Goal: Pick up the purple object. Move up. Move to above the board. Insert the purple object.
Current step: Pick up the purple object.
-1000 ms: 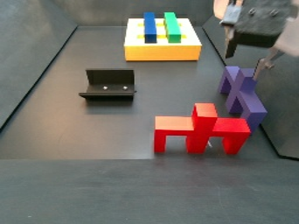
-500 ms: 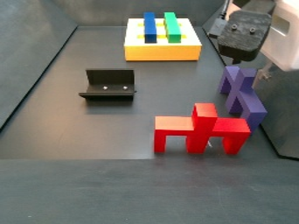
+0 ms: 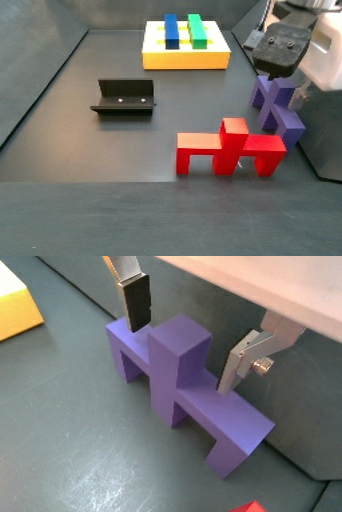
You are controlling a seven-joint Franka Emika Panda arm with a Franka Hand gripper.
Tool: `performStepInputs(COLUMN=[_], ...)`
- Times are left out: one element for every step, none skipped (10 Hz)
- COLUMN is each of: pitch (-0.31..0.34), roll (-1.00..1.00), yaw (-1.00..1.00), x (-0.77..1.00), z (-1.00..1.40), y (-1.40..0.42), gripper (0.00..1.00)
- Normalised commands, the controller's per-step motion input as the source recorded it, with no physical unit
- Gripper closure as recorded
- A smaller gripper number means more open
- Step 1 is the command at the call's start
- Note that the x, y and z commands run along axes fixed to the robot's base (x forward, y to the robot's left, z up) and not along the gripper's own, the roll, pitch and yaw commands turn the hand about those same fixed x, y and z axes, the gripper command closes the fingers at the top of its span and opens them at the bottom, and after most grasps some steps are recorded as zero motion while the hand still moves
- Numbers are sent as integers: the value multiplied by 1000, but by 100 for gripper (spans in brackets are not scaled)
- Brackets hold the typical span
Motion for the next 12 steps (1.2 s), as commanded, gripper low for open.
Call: performStepInputs(pitch=[0,0,0,0,0,0,0,0,0,0,0,0], roll=[59,4,7,0,0,0,0,0,0,0,0,0], yaw=[-74,-46,0,0,0,0,0,0,0,0,0,0], x=[57,3,0,0,0,0,0,0,0,0,0,0], z=[-100,-43,0,0,0,0,0,0,0,0,0,0], y=[0,0,0,0,0,0,0,0,0,0,0,0], gripper=[0,0,0,0,100,100,100,100,100,100,100,100])
